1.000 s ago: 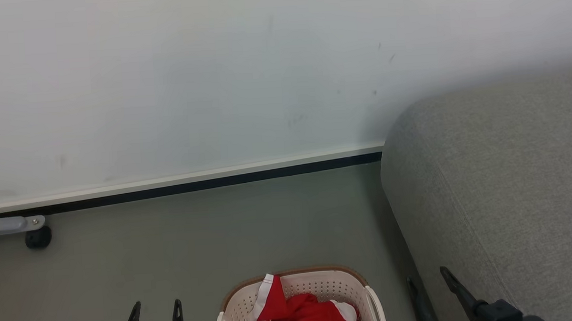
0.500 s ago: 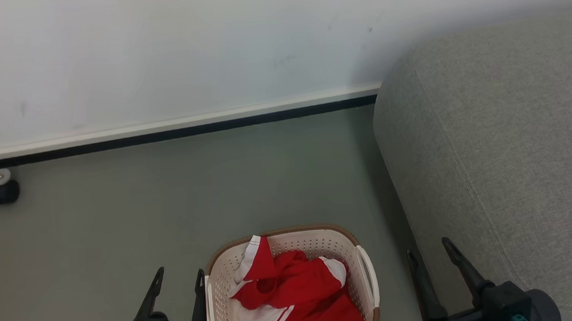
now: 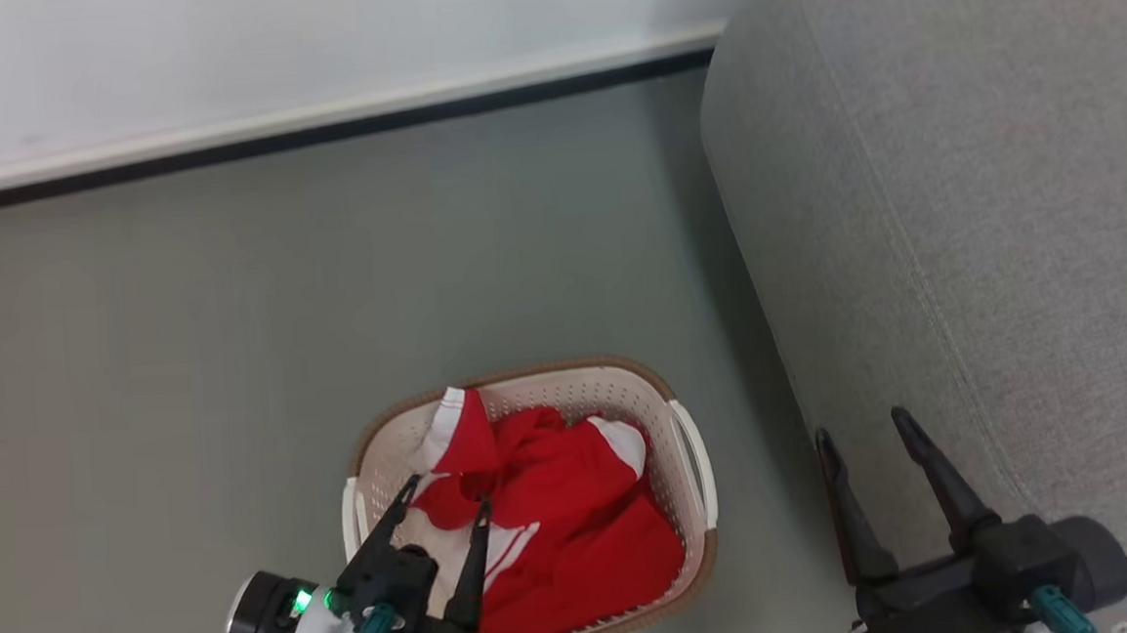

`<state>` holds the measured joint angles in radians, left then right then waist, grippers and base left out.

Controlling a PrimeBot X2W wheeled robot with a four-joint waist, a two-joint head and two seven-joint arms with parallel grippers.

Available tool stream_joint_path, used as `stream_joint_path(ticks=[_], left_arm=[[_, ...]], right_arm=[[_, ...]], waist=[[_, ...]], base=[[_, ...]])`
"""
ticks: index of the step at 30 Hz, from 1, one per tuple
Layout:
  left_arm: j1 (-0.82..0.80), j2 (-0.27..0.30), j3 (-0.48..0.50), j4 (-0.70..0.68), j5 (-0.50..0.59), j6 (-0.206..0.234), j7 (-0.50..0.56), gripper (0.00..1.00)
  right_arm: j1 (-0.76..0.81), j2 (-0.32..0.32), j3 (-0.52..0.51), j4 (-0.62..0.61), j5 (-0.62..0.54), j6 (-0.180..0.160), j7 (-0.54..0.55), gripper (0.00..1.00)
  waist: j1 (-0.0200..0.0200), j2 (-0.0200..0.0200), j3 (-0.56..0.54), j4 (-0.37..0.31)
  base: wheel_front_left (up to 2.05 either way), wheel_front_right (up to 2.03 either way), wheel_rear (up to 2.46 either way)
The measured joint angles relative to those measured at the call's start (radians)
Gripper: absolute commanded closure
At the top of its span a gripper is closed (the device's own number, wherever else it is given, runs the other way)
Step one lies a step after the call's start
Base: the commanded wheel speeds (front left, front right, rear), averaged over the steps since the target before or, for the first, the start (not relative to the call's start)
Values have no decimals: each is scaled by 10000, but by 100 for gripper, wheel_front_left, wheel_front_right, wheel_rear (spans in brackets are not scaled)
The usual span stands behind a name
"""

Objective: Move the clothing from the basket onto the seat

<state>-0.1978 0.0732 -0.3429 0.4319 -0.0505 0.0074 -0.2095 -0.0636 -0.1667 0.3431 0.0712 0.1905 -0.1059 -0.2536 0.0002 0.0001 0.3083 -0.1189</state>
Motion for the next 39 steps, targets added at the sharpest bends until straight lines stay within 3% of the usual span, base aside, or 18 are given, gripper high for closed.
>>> stream_joint_path(ticks=[15, 39], left_arm=[[-1973, -56, -1254, 1756, 1214, -610, 598, 0], [-4849, -42, -1521, 3264, 1858, -779, 773, 0]], right_arm=[[-1314, 221, -267, -1081, -259, -10, -31, 0], [-2801, 416, -518, -2660, -769, -82, -33, 0]], waist=[[1, 1, 2096, -606], [0, 0, 5162, -1178]], base=[[0, 0, 0], [0, 0, 0]])
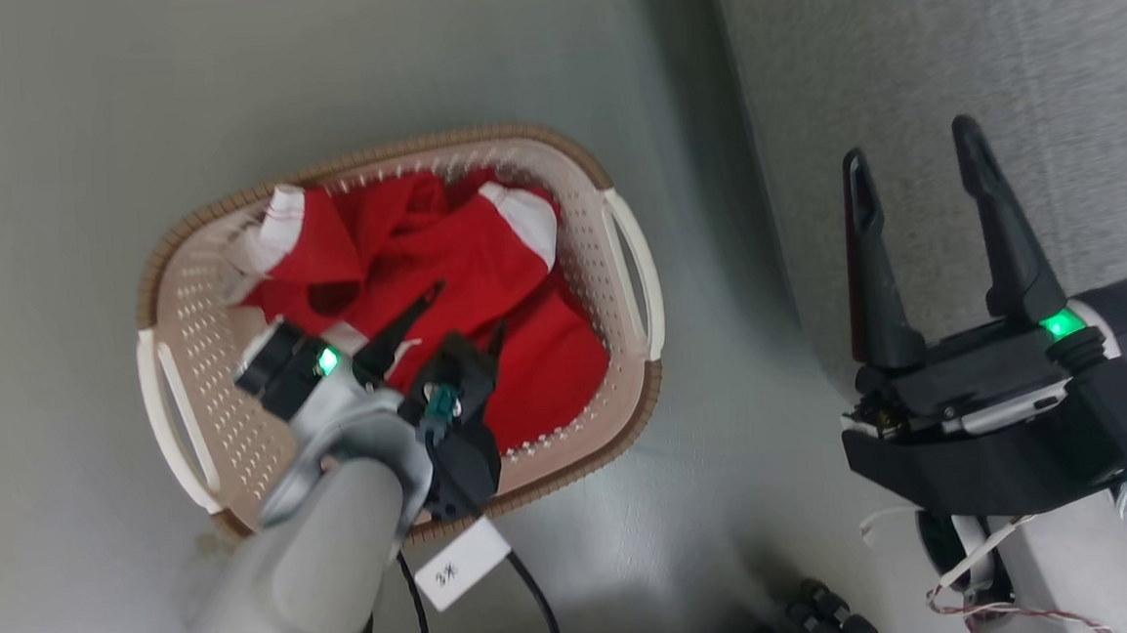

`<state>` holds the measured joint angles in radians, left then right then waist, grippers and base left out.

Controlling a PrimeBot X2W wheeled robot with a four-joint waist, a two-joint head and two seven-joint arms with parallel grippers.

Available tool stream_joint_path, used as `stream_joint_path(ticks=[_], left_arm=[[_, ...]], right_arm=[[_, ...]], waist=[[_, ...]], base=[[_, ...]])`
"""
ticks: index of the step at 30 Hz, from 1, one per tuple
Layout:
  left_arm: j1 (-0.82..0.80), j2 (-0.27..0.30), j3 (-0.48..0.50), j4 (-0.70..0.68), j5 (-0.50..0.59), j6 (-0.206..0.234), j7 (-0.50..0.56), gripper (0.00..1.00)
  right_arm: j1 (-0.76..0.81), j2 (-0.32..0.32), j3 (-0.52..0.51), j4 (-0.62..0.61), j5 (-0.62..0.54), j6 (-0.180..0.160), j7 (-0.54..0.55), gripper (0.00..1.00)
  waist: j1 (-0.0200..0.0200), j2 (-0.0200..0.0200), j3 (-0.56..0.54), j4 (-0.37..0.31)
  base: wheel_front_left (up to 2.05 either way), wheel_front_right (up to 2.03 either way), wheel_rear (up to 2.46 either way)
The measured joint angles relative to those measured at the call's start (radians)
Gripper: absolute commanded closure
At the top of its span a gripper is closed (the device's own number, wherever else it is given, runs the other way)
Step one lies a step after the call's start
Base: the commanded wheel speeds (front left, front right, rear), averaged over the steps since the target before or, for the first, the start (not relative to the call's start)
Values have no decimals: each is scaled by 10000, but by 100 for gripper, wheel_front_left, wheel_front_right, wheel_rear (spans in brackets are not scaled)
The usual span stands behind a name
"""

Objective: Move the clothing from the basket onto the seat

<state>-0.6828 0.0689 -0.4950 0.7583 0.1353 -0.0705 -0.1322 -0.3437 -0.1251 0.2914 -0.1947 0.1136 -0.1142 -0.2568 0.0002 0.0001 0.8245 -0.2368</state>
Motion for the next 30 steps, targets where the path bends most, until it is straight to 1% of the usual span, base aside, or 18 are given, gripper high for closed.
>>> stream_joint_path(ticks=[8, 16, 22, 23, 24, 25, 26, 27, 29, 30], left_arm=[[-1100, 36, 0, 397, 265, 17, 163, 0], [-1624, 128, 36, 999, 537, 453, 163, 0], [-1894, 125, 36, 1386, 604, 631, 96, 0], [-1948, 123, 35, 1421, 604, 671, 61, 7], [-1991, 113, 35, 1444, 604, 715, 56, 31], [-2025, 107, 33, 1480, 604, 715, 21, 59], [-2055, 98, 33, 1532, 604, 717, -36, 67], [-2084, 96, 48, 1607, 602, 738, -81, 82], [-2108, 105, 102, 1695, 593, 794, -201, 100], [-2115, 105, 117, 1716, 577, 794, -261, 100]], right_arm=[[-522, 75, -92, -504, -153, -2, -2, 0], [-801, 146, -138, -508, -359, -2, -2, 0], [-991, 232, -128, -449, -382, -4, -2, 0], [-991, 245, -128, -428, -382, -4, -2, 0], [-993, 251, -127, -393, -382, -4, -2, 0], [-998, 253, -128, -360, -382, -4, -2, 0], [-1010, 255, -127, -334, -384, -4, -2, 0], [-1043, 267, -98, -286, -384, -4, -2, 0], [-1180, 307, -33, -180, -384, -2, -2, 0], [-1232, 320, -17, -159, -384, -2, -2, 0]], waist=[[-1, 0, 1060, -2], [0, 0, 1933, 32], [-2, 0, 2237, 52], [-2, 0, 2257, 51], [-2, 0, 2271, 48], [-2, 0, 2278, 42], [-2, 0, 2283, 35], [-2, 0, 2282, 24], [-1, 0, 2264, -14], [-2, 0, 2250, -35]], base=[[0, 0, 0], [0, 0, 0], [0, 0, 0], [0, 0, 0], [0, 0, 0], [0, 0, 0], [0, 0, 0], [0, 0, 0], [0, 0, 0], [0, 0, 0]])
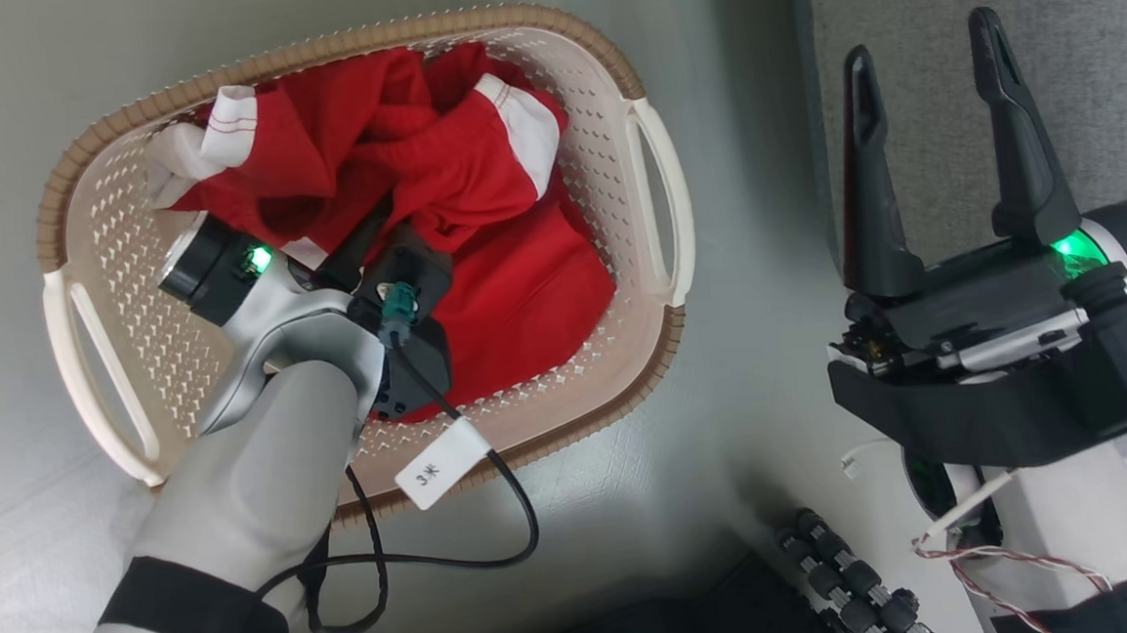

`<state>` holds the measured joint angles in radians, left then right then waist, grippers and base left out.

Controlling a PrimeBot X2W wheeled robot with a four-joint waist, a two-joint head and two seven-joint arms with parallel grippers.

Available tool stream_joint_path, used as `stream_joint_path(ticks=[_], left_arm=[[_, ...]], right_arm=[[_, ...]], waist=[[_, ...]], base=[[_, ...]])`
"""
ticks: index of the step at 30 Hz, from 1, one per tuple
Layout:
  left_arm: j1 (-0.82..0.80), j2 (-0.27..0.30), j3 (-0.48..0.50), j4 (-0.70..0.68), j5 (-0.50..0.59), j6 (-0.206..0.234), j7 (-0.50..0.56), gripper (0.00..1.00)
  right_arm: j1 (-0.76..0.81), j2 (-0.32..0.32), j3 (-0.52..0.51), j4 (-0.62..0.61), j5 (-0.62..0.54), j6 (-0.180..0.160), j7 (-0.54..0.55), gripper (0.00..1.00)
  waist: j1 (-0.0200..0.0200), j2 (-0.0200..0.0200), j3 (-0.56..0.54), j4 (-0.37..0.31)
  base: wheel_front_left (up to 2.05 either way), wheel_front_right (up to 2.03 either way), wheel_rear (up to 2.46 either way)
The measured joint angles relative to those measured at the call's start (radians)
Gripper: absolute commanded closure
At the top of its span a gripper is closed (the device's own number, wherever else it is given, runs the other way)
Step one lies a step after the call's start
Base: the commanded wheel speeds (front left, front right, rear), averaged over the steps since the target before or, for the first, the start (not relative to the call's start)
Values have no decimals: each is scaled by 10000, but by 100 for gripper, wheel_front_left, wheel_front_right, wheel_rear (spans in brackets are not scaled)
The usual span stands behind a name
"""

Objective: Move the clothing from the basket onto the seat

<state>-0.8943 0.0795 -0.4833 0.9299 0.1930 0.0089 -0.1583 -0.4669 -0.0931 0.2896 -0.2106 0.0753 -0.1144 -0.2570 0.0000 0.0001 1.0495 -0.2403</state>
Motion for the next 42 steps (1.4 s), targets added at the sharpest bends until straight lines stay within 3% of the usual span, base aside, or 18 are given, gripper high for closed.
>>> stream_joint_path(ticks=[12, 20, 42], left_arm=[[41, -194, 322, -38, -755, -19, -826, 100], [426, -259, 286, -347, -1262, -282, -911, 100], [434, -362, 140, -2021, -2050, -1034, -915, 100]], right_arm=[[-465, 81, 69, 957, 19, 192, -2, 0], [-546, 100, 174, 1743, 23, 407, 0, 0], [-620, 42, -52, 3994, 397, 1060, 0, 0]], waist=[[0, -2, -624, -3], [0, -2, -1500, 199], [-1, -3, -4255, 1413]], base=[[0, 0, 0], [0, 0, 0], [0, 0, 0]])
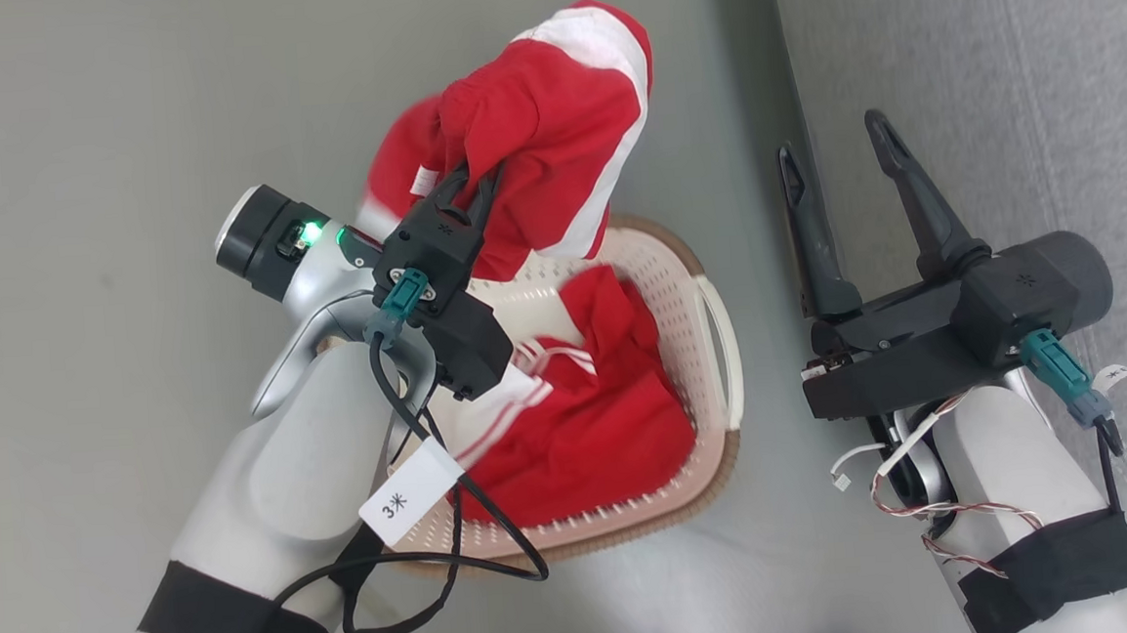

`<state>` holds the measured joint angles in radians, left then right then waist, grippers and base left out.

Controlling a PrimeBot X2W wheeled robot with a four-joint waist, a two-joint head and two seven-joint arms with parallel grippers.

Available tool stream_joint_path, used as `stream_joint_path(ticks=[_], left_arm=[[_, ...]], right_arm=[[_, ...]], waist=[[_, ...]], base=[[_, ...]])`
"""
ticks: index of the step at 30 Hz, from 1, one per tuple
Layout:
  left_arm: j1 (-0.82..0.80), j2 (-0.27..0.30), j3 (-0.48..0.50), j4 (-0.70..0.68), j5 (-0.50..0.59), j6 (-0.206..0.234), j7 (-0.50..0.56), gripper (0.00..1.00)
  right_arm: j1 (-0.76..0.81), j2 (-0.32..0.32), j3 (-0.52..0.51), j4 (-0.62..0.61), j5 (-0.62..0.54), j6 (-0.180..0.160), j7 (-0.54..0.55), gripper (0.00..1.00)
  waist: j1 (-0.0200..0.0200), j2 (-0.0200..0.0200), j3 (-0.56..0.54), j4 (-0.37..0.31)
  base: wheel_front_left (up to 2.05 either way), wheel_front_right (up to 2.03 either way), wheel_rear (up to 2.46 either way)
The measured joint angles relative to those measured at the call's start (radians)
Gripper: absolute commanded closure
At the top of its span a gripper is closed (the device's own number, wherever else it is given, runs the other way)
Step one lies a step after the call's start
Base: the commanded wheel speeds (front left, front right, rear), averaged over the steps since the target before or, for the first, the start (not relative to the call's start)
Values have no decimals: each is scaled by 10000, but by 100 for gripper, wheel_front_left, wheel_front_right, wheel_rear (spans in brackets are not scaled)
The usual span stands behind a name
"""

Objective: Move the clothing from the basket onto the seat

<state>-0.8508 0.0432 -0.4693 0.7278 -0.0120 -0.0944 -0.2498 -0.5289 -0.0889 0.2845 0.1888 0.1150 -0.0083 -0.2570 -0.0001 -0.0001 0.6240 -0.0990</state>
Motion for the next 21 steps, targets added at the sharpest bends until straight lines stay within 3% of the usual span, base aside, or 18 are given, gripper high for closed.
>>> stream_joint_path(ticks=[14, 21], left_arm=[[298, 96, -6, -253, -466, -205, 0, 100], [525, 52, -48, -272, -646, -217, 0, 100]], right_arm=[[119, 19, -174, 1289, 307, 368, 2, 0], [333, 29, -81, 1914, 395, 717, 2, 0]], waist=[[-1, -1, -1901, 450], [-1, 1, -2836, 560]], base=[[0, 0, 0], [0, 0, 0]])
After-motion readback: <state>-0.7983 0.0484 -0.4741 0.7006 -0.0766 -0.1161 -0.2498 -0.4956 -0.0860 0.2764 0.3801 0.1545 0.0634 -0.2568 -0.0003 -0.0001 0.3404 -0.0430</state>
